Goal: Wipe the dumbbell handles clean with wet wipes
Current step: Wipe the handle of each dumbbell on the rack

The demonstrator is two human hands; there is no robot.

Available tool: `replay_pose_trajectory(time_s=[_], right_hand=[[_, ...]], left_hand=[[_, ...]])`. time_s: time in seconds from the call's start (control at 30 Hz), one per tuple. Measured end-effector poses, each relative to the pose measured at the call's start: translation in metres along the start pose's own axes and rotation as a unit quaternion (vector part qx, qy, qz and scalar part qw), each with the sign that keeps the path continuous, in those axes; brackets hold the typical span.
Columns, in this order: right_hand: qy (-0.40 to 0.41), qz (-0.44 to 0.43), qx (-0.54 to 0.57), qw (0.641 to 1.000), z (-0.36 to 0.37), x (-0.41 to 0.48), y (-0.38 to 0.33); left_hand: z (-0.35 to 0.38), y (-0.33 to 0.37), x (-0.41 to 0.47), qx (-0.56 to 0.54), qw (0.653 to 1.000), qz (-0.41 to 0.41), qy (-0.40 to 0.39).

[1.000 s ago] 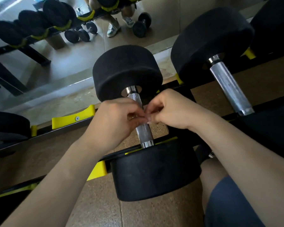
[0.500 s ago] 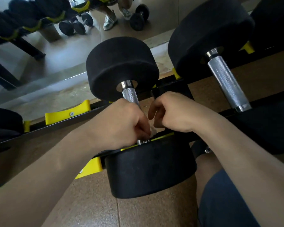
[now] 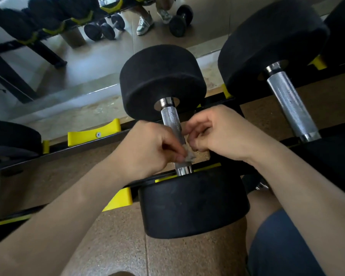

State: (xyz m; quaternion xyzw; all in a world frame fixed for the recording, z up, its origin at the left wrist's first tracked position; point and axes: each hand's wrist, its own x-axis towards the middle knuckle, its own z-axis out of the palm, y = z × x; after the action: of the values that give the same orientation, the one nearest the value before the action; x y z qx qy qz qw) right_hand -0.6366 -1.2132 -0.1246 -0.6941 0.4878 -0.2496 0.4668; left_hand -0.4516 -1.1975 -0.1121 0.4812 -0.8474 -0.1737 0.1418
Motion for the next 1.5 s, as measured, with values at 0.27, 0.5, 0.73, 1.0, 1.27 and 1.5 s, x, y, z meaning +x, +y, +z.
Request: replay_pose_trajectory(time_s=[0.27,0.5,0.73,1.0,1.27,1.5], right_hand=[[0.095,-0.045,-0.004,0.994,0.012,0.020,-0.006],[0.181,-0.092,-0.084,0.976,0.014,0.034,-0.010],[0.154,-0.120,-0.156,0.968,0.015,0.030,-0.012],[0.152,-0.076,-0.125,0.977,0.014,0.023,-0.009],[0.155,-0.031,-0.085,0.984,0.017,0.021,-0.006],[0.043,-0.006,-0.048,0.998,0.005,-0.003,-0.006]], left_hand=[[0.014,-0.012,0.006,-0.056,0.956,-0.130,0.258],[0.018,-0.014,0.015,-0.129,0.926,-0.152,0.319],[0.024,-0.018,0.002,-0.144,0.924,-0.167,0.312],[0.012,-0.005,0.026,0.095,0.951,-0.076,0.283],[0.008,-0.002,0.037,0.142,0.948,-0.077,0.273],[0.003,-0.004,-0.003,-0.071,0.997,-0.039,0.000]])
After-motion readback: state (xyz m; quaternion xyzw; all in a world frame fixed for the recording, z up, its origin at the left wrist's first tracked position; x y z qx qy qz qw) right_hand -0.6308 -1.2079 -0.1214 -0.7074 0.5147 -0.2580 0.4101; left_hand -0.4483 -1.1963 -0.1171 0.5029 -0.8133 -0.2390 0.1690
